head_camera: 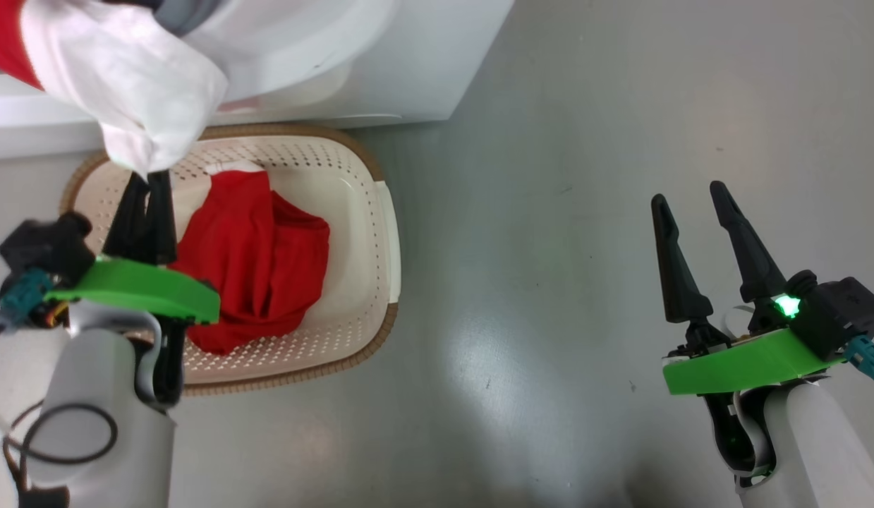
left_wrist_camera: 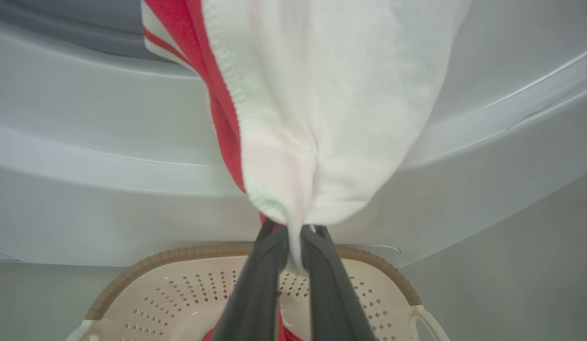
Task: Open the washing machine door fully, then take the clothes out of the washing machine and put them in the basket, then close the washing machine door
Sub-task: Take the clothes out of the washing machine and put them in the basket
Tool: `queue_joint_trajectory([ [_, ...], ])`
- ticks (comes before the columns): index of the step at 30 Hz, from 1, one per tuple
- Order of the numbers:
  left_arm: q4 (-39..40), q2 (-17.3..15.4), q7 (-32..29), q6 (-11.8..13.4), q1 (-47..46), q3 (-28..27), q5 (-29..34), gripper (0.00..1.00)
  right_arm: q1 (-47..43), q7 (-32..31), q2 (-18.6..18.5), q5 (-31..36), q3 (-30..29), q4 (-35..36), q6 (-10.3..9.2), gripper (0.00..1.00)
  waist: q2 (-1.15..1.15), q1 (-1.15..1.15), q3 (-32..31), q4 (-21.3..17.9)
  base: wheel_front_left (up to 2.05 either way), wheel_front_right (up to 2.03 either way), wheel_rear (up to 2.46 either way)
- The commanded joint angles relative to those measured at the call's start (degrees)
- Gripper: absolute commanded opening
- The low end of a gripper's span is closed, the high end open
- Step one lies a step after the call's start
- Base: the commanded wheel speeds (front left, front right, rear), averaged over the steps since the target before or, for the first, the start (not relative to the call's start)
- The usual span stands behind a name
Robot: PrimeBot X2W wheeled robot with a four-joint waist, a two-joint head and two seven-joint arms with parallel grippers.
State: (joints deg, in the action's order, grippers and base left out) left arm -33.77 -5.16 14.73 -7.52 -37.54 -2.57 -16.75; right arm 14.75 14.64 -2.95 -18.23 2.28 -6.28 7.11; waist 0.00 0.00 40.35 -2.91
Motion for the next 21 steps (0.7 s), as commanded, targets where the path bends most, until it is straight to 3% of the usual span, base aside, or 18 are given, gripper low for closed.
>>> queue_joint_trajectory([
  [1,0.0,-2.3,0.3,0.0,0.0,-1.0,1.0,0.01,-0.2,0.4,0.1,-0.7,1.2,1.4,0.37,1.0,0.0,0.0,0.6,-0.4,0.0,0.0,0.0],
  [2,-0.8,-2.5,0.3,0.0,-0.8,-1.0,1.0,0.06,-0.2,0.4,0.1,-0.7,1.2,1.5,0.37,1.0,0.0,0.0,0.8,-0.5,0.0,0.0,0.0],
  [8,-5.6,-3.6,0.3,0.0,-5.2,-0.7,1.5,0.0,0.3,0.4,0.1,-0.8,1.1,1.7,0.37,1.0,0.0,0.0,2.0,-0.8,0.0,0.0,0.0],
  [12,-7.7,-4.1,0.3,0.0,-7.0,-0.9,1.5,0.03,0.6,0.4,0.1,-0.8,1.2,1.7,0.37,1.0,0.0,0.0,2.4,-1.0,0.0,0.0,0.0],
  [13,-7.9,-4.2,0.3,0.0,-7.2,-1.1,1.6,0.18,0.6,0.4,0.1,-0.8,1.2,1.7,0.37,1.0,0.0,0.0,2.4,-1.0,0.0,0.0,0.0],
  [18,-8.0,-4.1,0.3,0.0,-7.6,-1.5,1.9,0.3,0.6,0.4,0.1,-0.8,1.0,1.7,0.37,1.0,0.0,0.0,2.3,-1.0,0.0,0.0,0.0],
  [20,-7.7,-3.9,0.3,0.0,-7.5,-1.6,2.0,0.6,0.6,0.4,0.1,-0.8,0.8,1.7,0.37,1.0,0.0,0.0,2.2,-0.9,0.0,0.0,0.0],
  [21,-7.5,-3.8,0.3,0.0,-7.4,-1.7,2.0,0.89,0.6,0.4,0.1,-0.7,0.8,1.7,0.37,1.0,0.0,0.0,2.1,-0.8,0.0,0.0,0.0],
])
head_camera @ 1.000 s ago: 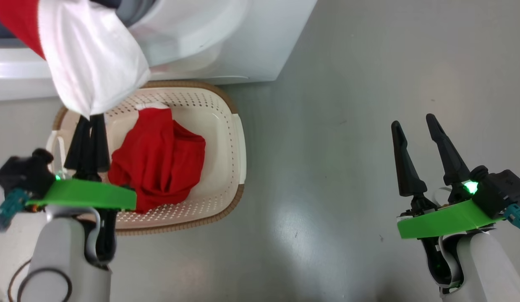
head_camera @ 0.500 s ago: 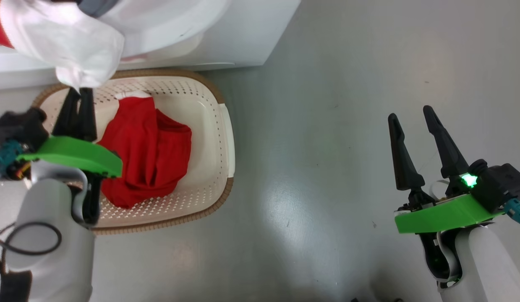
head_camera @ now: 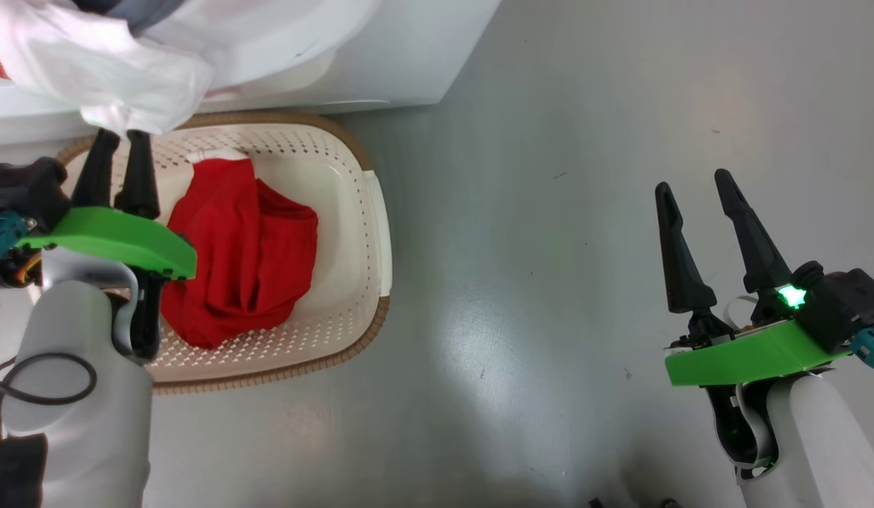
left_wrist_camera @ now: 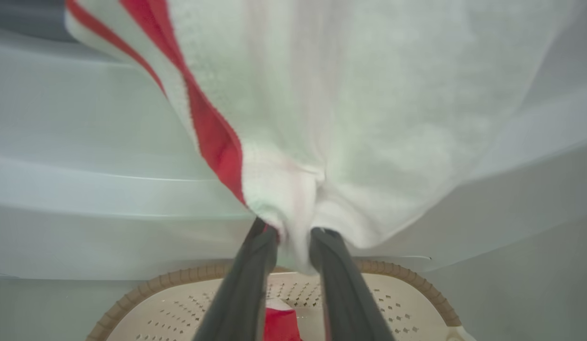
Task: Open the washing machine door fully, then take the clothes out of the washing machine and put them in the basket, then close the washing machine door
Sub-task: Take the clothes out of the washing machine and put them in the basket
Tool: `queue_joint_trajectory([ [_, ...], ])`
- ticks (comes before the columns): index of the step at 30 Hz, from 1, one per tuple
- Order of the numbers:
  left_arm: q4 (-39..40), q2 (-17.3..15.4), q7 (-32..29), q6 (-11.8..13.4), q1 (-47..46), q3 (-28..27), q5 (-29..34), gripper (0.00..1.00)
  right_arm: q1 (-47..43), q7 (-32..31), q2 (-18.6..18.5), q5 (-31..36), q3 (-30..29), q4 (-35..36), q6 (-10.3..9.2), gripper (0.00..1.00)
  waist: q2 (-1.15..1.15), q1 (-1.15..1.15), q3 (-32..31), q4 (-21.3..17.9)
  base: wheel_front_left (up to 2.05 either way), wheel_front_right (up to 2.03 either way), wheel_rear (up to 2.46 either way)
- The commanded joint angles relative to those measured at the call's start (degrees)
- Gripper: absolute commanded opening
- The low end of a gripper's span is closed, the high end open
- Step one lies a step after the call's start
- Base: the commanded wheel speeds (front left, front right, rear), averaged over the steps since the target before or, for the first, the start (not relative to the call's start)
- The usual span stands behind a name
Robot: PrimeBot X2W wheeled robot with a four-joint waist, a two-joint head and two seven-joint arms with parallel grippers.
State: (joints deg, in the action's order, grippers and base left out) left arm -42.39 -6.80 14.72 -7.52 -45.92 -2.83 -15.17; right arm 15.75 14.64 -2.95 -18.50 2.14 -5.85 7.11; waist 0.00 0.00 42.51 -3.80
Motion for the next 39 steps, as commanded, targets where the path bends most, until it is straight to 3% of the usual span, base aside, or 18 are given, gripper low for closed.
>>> queue_joint_trajectory([
  [1,1.3,-2.0,0.3,0.0,1.2,-1.5,0.4,1.0,-0.5,0.4,0.1,-0.5,0.9,1.3,0.37,1.0,0.0,0.0,-0.2,0.2,0.0,0.0,0.0],
  [16,10.7,0.0,0.3,0.0,7.9,-2.8,0.8,1.0,-1.3,0.4,0.1,0.5,0.2,0.8,0.37,1.0,0.0,0.0,-2.9,2.5,0.0,0.0,0.0],
  [39,36.5,2.8,0.3,0.0,23.8,-4.7,1.7,1.0,-3.3,0.4,0.1,1.8,0.1,0.1,0.37,1.0,0.0,0.0,-7.4,4.5,0.0,0.0,0.0],
])
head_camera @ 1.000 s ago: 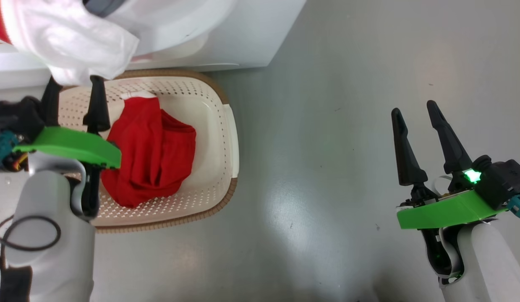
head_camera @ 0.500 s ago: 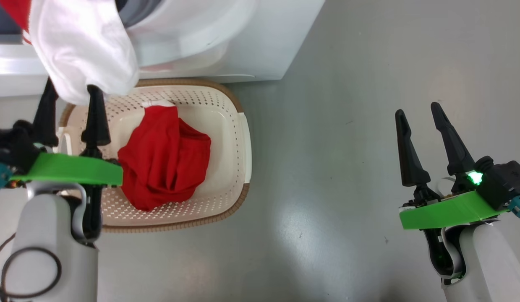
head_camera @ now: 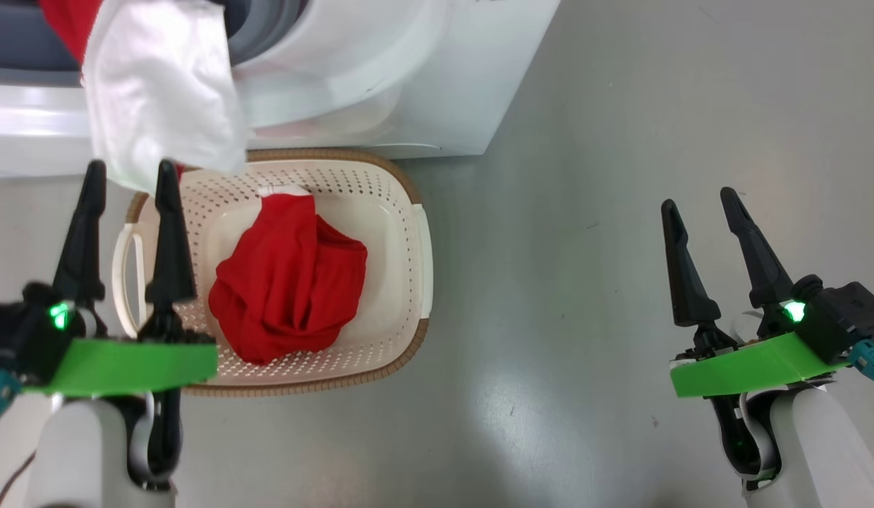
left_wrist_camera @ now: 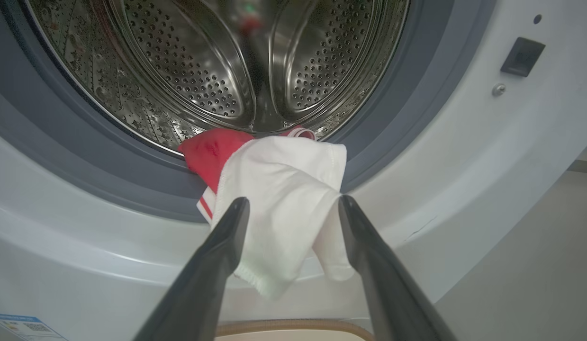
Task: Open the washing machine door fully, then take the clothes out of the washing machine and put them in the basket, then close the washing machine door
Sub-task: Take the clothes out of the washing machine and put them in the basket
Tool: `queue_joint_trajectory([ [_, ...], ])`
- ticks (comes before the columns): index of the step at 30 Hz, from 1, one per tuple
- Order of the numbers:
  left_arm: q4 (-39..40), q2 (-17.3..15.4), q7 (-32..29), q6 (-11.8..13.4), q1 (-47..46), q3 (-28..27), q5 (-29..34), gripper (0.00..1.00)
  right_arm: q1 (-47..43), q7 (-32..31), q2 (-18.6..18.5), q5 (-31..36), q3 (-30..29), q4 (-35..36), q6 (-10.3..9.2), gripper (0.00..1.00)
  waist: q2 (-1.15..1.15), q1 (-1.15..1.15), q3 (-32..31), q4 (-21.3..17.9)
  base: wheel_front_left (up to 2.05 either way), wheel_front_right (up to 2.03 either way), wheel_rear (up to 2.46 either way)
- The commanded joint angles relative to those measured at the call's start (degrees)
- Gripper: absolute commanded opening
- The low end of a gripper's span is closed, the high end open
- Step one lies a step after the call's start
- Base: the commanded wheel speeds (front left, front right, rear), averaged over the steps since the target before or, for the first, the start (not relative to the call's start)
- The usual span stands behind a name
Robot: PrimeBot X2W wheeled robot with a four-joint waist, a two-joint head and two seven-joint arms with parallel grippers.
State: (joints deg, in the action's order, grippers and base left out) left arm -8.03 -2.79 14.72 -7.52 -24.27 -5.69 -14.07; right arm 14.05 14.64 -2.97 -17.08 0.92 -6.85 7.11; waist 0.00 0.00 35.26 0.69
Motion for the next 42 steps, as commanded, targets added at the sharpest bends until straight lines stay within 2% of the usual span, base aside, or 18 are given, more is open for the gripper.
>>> queue_joint_trajectory([
  [1,3.1,-1.1,0.3,0.0,3.1,-2.0,0.7,1.0,-1.7,0.4,0.1,0.4,1.4,1.1,0.37,1.0,0.0,0.0,-0.2,0.0,0.0,0.0,0.0],
  [12,7.2,-0.3,0.3,0.0,8.0,-2.1,0.5,1.0,-2.2,0.4,0.1,0.5,1.3,1.0,0.37,1.0,0.0,0.0,-0.6,0.1,0.0,0.0,0.0],
  [22,6.6,-0.6,0.3,0.0,4.7,-1.1,-0.1,1.0,-2.6,0.4,0.1,0.5,1.2,0.9,0.37,1.0,0.0,0.0,-1.0,0.4,0.0,0.0,0.0],
  [27,0.2,-4.9,0.3,0.0,-4.2,-0.1,-1.5,1.0,-2.2,0.4,0.1,0.4,1.5,0.7,0.37,1.0,0.0,0.0,-0.8,0.4,0.0,0.0,0.0],
  [32,-10.4,-8.9,0.2,0.0,-14.5,1.0,-2.3,1.0,-1.6,0.4,0.1,0.2,2.0,0.6,0.37,1.0,0.0,0.0,-0.2,0.0,0.0,0.0,0.0],
  [42,-28.5,-12.5,-5.8,0.0,-32.0,4.6,-4.1,1.0,-0.9,0.4,0.1,-0.3,1.8,1.0,0.37,1.0,0.0,0.0,1.3,-0.9,0.0,0.0,0.0],
])
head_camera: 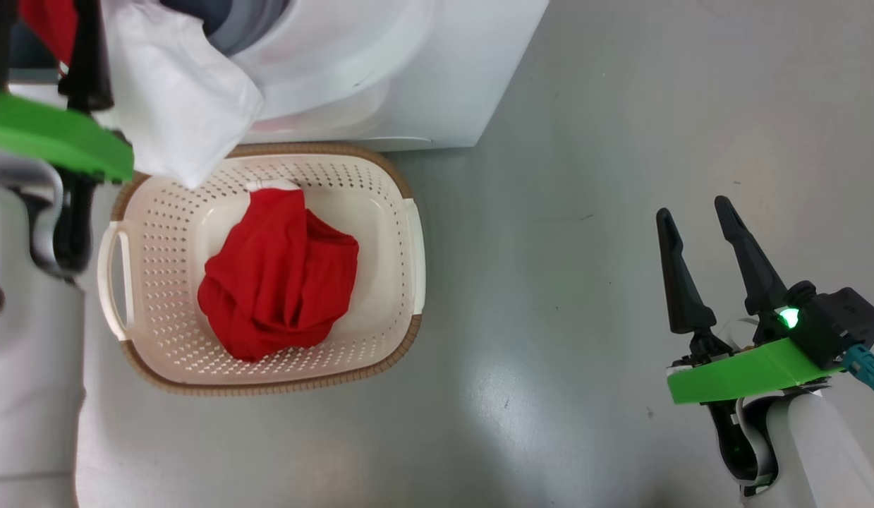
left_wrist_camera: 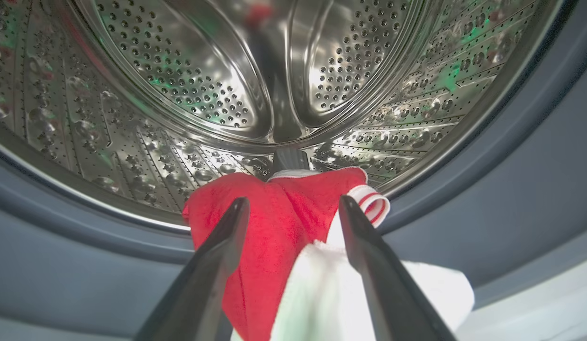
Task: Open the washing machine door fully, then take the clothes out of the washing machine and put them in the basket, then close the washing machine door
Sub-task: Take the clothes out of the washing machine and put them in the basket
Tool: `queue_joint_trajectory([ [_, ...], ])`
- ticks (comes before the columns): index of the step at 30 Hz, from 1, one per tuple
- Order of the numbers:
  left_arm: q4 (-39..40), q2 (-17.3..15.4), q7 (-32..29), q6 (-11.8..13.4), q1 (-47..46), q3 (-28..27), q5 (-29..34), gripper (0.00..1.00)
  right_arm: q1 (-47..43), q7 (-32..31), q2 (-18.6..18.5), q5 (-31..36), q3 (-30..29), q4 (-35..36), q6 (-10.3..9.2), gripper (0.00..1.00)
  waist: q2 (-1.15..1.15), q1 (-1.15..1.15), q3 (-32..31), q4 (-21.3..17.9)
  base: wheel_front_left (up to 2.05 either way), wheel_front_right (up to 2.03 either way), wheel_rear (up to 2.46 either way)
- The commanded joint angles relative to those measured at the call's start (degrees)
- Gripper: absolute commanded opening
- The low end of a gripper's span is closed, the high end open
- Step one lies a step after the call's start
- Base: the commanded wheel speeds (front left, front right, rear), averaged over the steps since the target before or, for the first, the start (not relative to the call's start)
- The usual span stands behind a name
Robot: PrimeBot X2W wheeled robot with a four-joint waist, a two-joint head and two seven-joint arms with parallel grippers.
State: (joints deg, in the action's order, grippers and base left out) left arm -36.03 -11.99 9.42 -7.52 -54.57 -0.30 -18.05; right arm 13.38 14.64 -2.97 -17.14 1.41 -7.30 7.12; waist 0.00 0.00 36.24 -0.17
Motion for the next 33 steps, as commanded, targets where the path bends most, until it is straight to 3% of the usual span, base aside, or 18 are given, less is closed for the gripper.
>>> queue_joint_trajectory([
  [1,-2.3,-3.5,-0.9,0.0,-3.5,-0.4,-0.3,1.0,-0.1,0.4,0.1,-0.2,1.3,1.5,0.36,1.0,0.0,0.0,0.6,0.0,0.0,0.0,0.0],
  [14,-25.7,-4.7,-2.6,0.1,-18.2,2.8,0.8,1.0,1.8,0.4,0.1,-0.4,2.5,1.5,0.36,1.0,0.0,0.0,2.3,-1.5,0.0,0.0,0.0],
  [22,-33.4,-5.5,-3.0,0.1,-22.8,4.4,-0.1,1.0,1.8,0.4,0.1,-0.8,2.4,1.7,0.36,1.0,0.0,0.0,3.1,-2.8,0.0,0.0,0.0],
  [23,-33.8,-5.6,-2.8,0.1,-23.1,4.7,-0.2,0.72,1.8,0.4,0.1,-0.9,2.4,1.7,0.36,1.0,0.0,0.0,3.1,-2.9,0.0,0.0,0.0],
  [24,-34.1,-5.6,-2.5,0.0,-23.2,5.0,-0.4,0.33,1.8,0.4,0.1,-0.9,2.4,1.7,0.36,1.0,0.0,0.0,3.1,-2.9,0.0,0.0,0.0],
  [25,-34.3,-5.7,-2.2,0.0,-23.4,5.3,-0.5,0.0,1.7,0.4,0.1,-0.9,2.4,1.7,0.36,1.0,0.0,0.0,3.1,-3.0,0.0,0.0,0.0],
  [33,-34.2,-4.8,2.8,0.0,-23.0,7.6,-2.7,0.0,1.5,0.4,0.1,-0.8,2.0,1.7,0.36,1.0,0.0,0.0,2.5,-2.3,0.0,0.0,0.0],
])
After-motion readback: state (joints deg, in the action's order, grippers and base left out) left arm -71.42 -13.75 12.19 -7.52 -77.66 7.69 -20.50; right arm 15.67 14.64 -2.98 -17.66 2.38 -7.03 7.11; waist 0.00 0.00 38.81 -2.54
